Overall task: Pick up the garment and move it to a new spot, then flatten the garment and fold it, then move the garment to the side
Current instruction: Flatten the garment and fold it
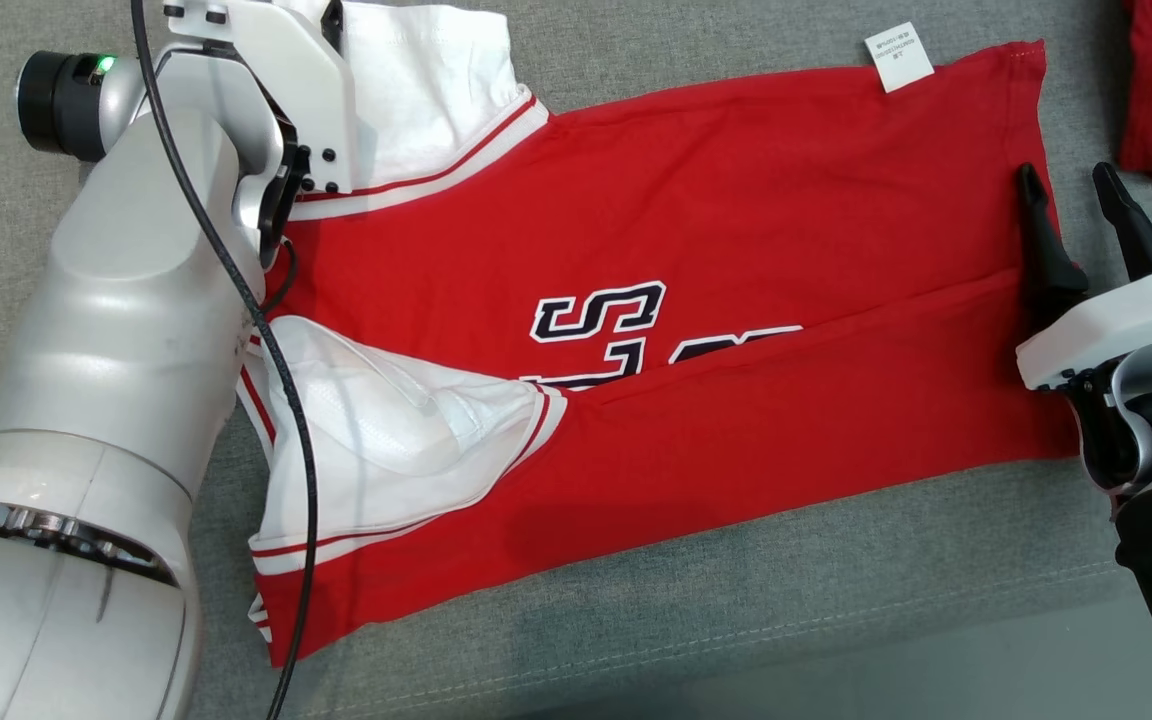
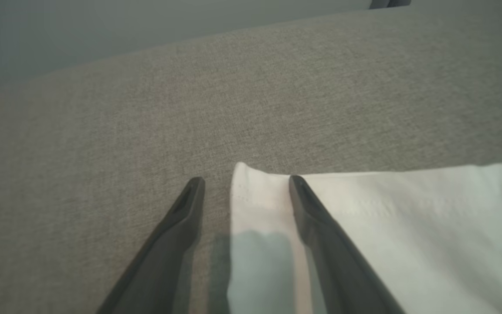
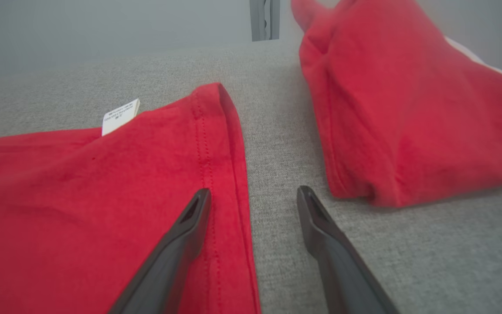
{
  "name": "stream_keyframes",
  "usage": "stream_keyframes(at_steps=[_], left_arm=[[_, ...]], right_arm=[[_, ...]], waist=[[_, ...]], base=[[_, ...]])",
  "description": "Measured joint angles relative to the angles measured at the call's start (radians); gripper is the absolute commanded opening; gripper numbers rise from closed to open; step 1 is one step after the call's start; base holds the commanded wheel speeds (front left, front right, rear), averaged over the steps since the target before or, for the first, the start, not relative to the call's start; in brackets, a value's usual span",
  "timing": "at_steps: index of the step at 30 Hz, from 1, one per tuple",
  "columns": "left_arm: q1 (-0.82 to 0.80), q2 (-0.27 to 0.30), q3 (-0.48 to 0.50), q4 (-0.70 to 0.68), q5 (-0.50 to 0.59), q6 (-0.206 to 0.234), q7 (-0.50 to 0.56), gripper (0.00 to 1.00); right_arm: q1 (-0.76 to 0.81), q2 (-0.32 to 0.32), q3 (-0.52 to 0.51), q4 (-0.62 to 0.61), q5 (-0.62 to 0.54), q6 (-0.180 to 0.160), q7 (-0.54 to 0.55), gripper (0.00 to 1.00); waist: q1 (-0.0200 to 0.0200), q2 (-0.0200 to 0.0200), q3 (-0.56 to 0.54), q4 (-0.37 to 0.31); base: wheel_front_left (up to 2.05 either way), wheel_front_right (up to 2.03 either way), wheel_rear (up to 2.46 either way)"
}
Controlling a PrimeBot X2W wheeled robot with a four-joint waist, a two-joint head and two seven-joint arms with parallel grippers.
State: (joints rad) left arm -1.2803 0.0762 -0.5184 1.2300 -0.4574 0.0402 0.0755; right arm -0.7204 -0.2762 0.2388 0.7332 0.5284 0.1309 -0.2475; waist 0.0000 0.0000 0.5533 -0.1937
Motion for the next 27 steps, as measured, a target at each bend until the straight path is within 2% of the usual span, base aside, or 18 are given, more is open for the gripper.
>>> stream_keyframes(at_steps=[1,2,12,20,21,22,23,24,27], left_arm=[[-0.005,0.001,-0.004,0.003,0.001,-0.005,0.002,0.40],[-0.013,0.001,-0.011,0.007,0.004,-0.005,0.002,0.00],[-0.045,-0.003,-0.039,0.032,0.027,-0.043,0.014,0.00],[-0.100,-0.008,-0.043,0.039,0.025,-0.067,0.022,0.00],[-0.101,-0.009,-0.044,0.039,0.025,-0.067,0.022,0.00],[-0.101,-0.010,-0.046,0.040,0.025,-0.067,0.022,0.00],[-0.101,-0.011,-0.047,0.041,0.025,-0.067,0.022,0.00],[-0.101,-0.014,-0.048,0.042,0.024,-0.067,0.022,0.00],[-0.101,-0.017,-0.050,0.043,0.024,-0.067,0.021,0.00]], right_arm=[[-0.004,0.000,0.001,0.000,0.000,0.000,0.000,1.00],[-0.008,0.000,0.002,0.001,0.000,0.000,0.000,1.00],[-0.051,0.001,0.011,0.028,0.004,0.000,0.004,1.00],[-0.211,-0.012,0.052,0.076,0.063,0.000,0.137,1.00],[-0.226,-0.013,0.061,0.088,0.066,0.000,0.154,0.91],[-0.236,-0.013,0.067,0.098,0.074,0.000,0.166,0.64],[-0.243,-0.013,0.073,0.109,0.079,0.000,0.175,0.49],[-0.251,-0.013,0.080,0.122,0.081,0.000,0.187,0.40],[-0.259,-0.014,0.093,0.140,0.081,0.000,0.191,0.20]], waist=[[0.0000,0.0000,0.002,0.000],[0.0000,0.0000,0.004,-0.001],[0.0000,0.0000,0.008,0.003],[0.0000,0.0000,0.022,0.015],[0.0000,0.0000,0.023,0.019],[0.0000,0.0000,0.024,0.022],[0.0000,0.0000,0.024,0.026],[0.0000,0.0000,0.024,0.030],[0.0000,0.0000,0.024,0.037]], base=[[0.00,0.00,0.00],[0.00,0.00,0.00],[0.00,0.00,0.00],[0.00,0.00,0.00],[0.00,0.00,0.00],[0.00,0.00,0.00],[0.00,0.00,0.00],[0.00,0.00,0.00],[0.00,0.00,0.00]])
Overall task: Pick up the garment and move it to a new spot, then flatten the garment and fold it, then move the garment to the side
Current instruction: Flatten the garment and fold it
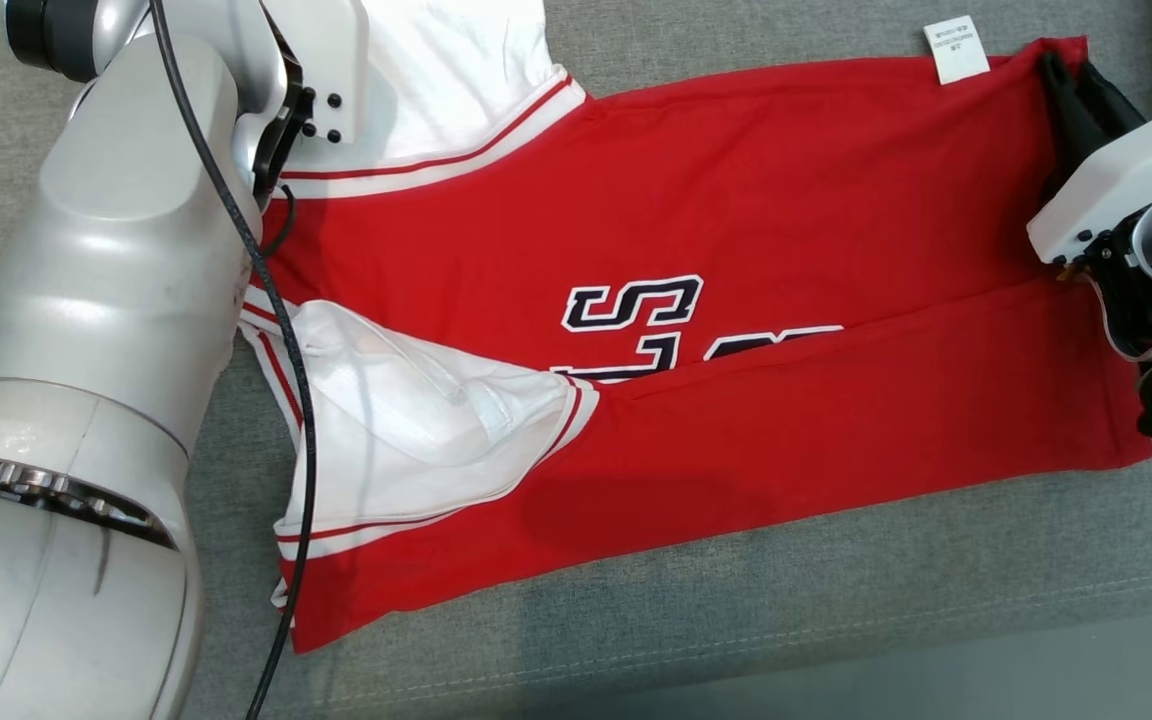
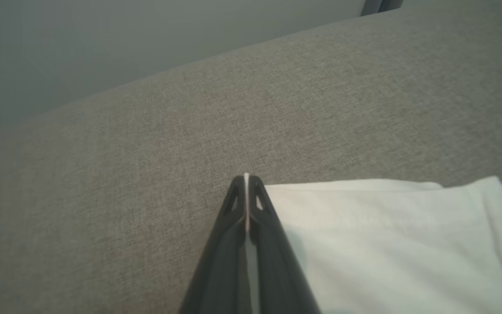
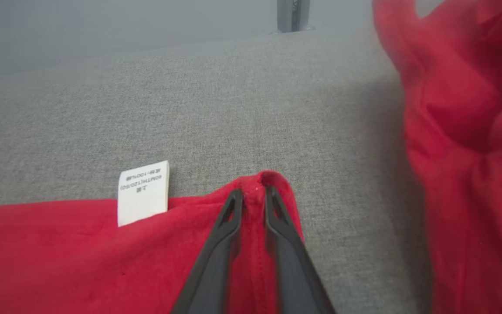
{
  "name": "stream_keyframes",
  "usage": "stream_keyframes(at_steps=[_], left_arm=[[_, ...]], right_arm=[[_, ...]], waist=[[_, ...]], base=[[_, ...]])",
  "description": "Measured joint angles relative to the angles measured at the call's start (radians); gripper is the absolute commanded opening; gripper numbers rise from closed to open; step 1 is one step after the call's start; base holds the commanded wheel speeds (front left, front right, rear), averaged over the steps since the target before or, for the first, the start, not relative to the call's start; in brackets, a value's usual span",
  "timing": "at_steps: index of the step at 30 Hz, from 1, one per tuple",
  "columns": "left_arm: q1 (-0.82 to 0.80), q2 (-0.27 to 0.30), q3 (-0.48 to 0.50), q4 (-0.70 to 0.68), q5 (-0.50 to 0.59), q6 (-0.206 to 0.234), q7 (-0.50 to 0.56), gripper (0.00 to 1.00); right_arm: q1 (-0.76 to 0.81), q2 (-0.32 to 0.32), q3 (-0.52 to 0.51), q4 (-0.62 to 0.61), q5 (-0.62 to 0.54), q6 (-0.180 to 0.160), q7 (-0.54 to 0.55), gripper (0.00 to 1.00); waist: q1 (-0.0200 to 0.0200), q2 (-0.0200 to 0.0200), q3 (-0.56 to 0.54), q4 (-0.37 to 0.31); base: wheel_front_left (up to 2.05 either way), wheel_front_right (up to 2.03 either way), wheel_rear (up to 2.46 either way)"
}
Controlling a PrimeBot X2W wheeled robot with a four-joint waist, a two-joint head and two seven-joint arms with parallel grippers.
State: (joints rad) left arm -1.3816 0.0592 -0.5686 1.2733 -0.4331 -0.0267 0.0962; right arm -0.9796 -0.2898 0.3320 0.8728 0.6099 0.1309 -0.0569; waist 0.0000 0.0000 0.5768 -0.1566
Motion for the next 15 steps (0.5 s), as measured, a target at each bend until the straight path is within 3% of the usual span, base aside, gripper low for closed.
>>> stream_keyframes(at_steps=[1,7,15], left_arm=[[0.000,-0.002,-0.001,0.001,0.000,0.000,-0.001,0.00],[-0.012,0.000,-0.007,-0.006,-0.007,-0.008,-0.068,0.00],[-0.054,0.024,-0.011,-0.064,-0.007,-0.016,-0.253,0.00]], right_arm=[[-0.004,0.000,0.004,0.008,0.000,0.000,0.005,0.00],[-0.039,-0.003,0.018,0.033,-0.008,0.000,-0.009,0.00],[-0.130,-0.017,0.017,0.049,-0.011,0.000,-0.075,0.00]], waist=[[0.0000,0.0000,-0.001,0.003],[0.0000,0.0000,-0.001,0.013],[-0.0001,0.0000,0.004,0.023]], base=[[0.00,0.00,0.00],[0.00,0.00,0.00],[0.00,0.00,0.00]])
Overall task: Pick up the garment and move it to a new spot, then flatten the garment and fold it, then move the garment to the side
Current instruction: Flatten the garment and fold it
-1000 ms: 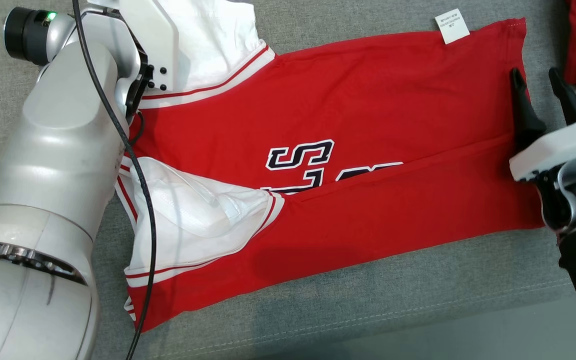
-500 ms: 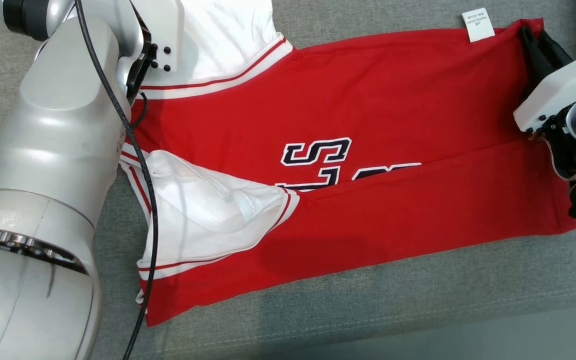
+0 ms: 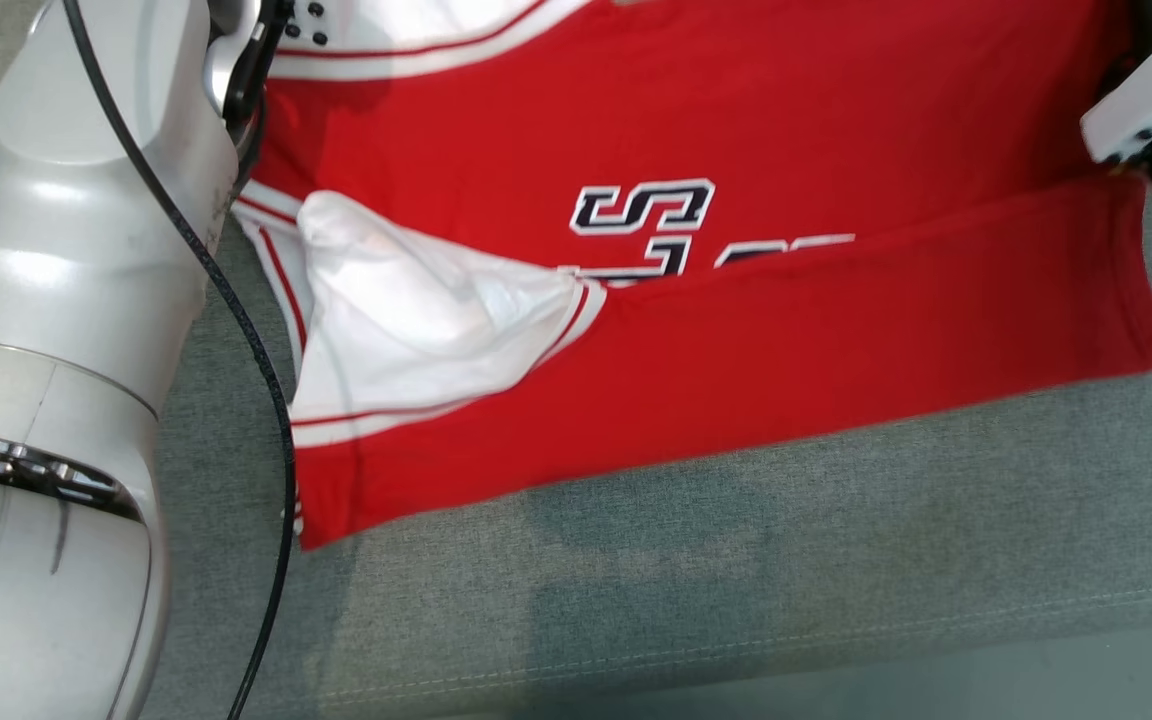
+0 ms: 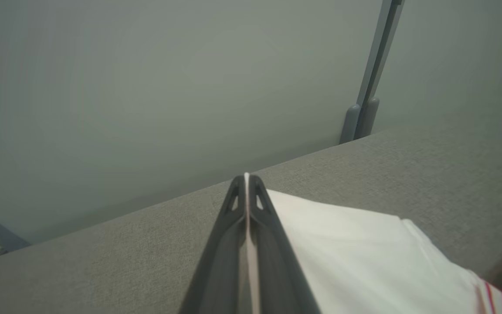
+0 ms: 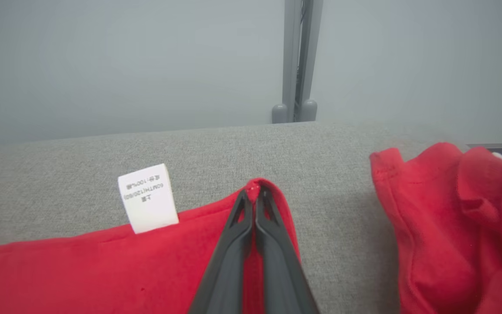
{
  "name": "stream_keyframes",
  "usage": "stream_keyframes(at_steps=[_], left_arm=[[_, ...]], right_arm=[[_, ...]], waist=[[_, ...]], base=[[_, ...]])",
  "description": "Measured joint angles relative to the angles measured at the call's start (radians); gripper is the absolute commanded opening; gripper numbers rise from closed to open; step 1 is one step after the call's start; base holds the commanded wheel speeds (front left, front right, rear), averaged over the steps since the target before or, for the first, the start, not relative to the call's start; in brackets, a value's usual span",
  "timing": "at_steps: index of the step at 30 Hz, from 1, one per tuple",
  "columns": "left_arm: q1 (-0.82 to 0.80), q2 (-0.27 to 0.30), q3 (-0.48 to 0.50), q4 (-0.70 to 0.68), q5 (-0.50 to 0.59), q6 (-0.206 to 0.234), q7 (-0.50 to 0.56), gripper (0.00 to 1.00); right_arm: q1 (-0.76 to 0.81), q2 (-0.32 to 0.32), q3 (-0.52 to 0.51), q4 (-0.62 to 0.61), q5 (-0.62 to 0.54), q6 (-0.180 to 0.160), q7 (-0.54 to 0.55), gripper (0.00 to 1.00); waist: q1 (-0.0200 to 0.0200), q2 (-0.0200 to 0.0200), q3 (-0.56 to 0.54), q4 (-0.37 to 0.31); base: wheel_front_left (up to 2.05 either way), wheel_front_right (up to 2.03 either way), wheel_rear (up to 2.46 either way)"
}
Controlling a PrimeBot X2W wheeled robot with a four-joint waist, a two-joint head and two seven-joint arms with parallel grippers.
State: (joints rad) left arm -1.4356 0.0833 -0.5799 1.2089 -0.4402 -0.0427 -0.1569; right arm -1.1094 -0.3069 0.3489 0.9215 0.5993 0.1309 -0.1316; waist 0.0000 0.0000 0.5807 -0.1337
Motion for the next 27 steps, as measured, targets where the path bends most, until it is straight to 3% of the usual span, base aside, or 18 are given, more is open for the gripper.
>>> stream_keyframes(at_steps=[8,14,18,27], left_arm=[[0.003,-0.001,0.021,-0.042,-0.024,-0.017,-0.078,0.00],[0.105,0.014,0.043,-0.173,-0.044,-0.025,-0.096,0.00],[0.231,0.050,0.065,-0.355,-0.044,-0.005,-0.099,0.00],[0.595,0.119,0.064,-0.790,-0.056,0.096,-0.056,0.00]], right_arm=[[-0.039,-0.030,0.016,0.023,0.010,0.000,-0.048,0.00],[0.063,-0.058,0.017,0.003,0.095,0.000,-0.064,0.00],[0.139,-0.078,0.018,-0.033,0.149,0.000,-0.073,0.00],[0.275,-0.155,0.044,-0.124,0.197,0.000,-0.107,0.00]], waist=[[0.0001,0.0000,-0.016,0.026],[0.0000,0.0000,-0.045,0.042],[0.0001,0.0000,-0.072,0.051],[0.0001,0.0000,-0.117,0.086]], base=[[0.00,0.00,0.00],[0.00,0.00,0.00],[0.00,0.00,0.00],[0.00,0.00,0.00]])
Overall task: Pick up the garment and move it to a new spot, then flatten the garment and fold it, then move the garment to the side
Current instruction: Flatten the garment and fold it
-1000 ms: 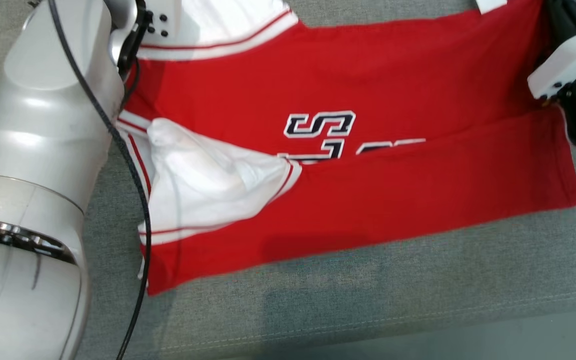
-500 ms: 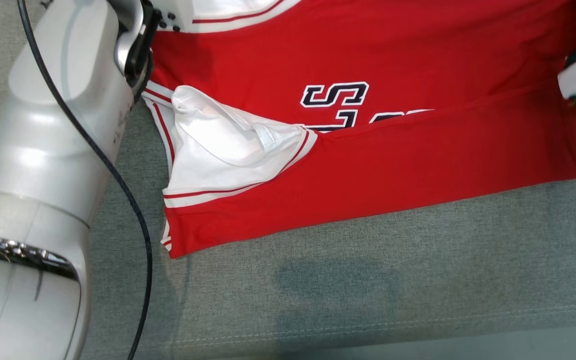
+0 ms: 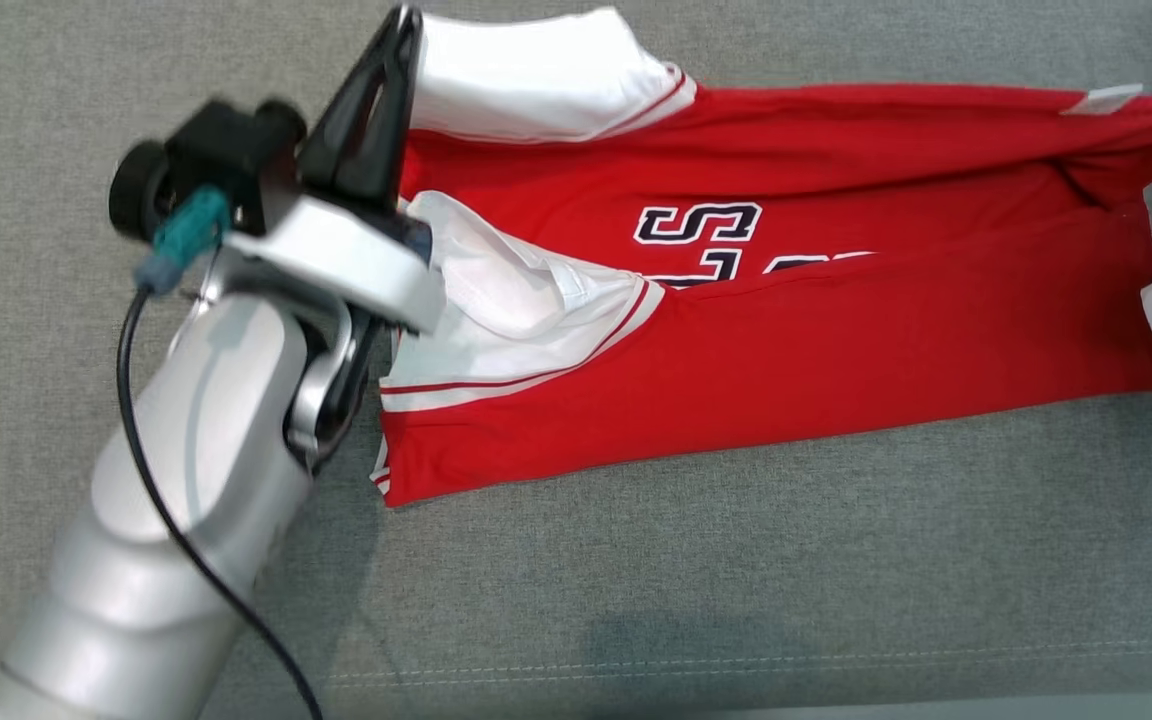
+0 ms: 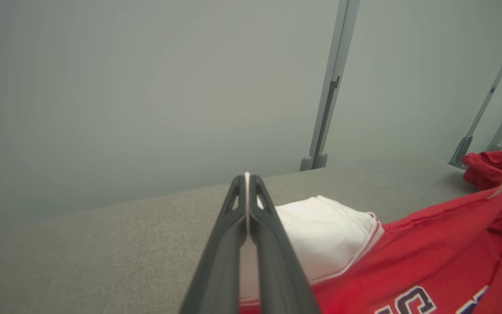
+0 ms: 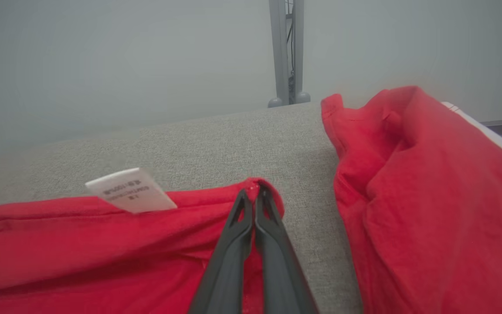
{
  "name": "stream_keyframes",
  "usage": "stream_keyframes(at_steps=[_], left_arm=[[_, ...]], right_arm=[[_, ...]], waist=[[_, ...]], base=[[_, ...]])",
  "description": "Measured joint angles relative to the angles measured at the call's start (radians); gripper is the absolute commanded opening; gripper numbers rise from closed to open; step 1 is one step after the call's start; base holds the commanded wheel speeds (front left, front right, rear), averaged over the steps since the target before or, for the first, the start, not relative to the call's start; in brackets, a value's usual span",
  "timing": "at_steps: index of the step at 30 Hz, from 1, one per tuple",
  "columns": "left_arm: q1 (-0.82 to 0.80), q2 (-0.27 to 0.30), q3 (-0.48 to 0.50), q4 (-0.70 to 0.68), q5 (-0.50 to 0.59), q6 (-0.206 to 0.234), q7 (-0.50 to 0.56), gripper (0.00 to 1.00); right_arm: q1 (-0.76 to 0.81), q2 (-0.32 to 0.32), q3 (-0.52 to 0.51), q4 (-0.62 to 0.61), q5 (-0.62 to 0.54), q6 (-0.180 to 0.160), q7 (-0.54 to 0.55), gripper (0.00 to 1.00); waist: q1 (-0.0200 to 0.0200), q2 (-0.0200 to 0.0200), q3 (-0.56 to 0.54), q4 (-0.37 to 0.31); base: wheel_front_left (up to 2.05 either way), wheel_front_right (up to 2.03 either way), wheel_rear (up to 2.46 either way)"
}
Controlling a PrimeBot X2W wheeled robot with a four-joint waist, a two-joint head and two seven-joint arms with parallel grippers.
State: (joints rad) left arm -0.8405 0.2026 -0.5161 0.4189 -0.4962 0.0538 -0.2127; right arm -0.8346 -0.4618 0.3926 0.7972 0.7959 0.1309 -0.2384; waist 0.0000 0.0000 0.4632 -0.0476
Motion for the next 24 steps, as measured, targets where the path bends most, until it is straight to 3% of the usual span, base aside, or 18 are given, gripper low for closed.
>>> stream_keyframes(at_steps=[5,14,24], left_arm=[[0.187,0.050,0.000,-0.251,-0.009,0.083,0.038,0.00],[0.437,0.085,-0.017,-0.524,-0.054,0.159,0.091,0.00],[0.563,0.071,-0.053,-0.509,-0.107,0.177,0.114,0.00]], right_arm=[[0.047,-0.015,-0.004,-0.018,-0.003,0.000,-0.009,0.00],[0.131,-0.020,-0.049,-0.049,-0.034,0.000,-0.010,0.00],[0.197,0.013,-0.066,-0.013,-0.049,0.000,-0.010,0.00]], waist=[[0.0000,0.0000,-0.012,0.008],[0.0000,0.0000,-0.031,0.023],[0.0000,0.0000,-0.047,0.033]], base=[[0.00,0.00,0.00],[0.00,0.00,0.00],[0.00,0.00,0.00]])
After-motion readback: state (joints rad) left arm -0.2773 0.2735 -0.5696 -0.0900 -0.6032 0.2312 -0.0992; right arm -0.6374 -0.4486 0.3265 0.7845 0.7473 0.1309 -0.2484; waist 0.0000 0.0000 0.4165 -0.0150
